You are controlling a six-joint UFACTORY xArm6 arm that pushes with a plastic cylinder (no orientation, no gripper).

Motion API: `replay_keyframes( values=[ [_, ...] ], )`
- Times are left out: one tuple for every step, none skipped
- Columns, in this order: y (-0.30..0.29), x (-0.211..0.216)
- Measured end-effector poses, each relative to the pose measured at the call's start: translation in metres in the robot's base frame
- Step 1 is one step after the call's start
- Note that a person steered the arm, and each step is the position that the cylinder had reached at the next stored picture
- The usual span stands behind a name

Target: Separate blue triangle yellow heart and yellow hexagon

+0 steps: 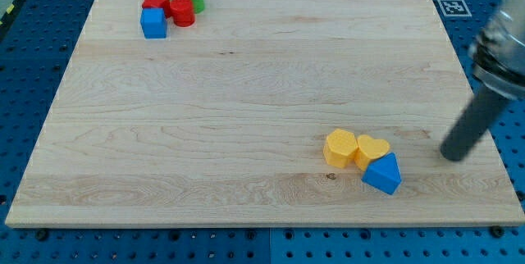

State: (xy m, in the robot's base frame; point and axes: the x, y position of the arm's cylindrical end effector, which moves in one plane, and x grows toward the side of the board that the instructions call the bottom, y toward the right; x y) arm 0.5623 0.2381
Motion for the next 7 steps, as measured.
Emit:
replay_keyframes(
  values=[
    [-0.022,0.045],
    [-0.084,0.042],
    [-0.168,0.016],
    [-0.245,-0.028],
    [-0.261,-0.043],
    [-0.244,0.002],
    [-0.183,0.042]
  ],
)
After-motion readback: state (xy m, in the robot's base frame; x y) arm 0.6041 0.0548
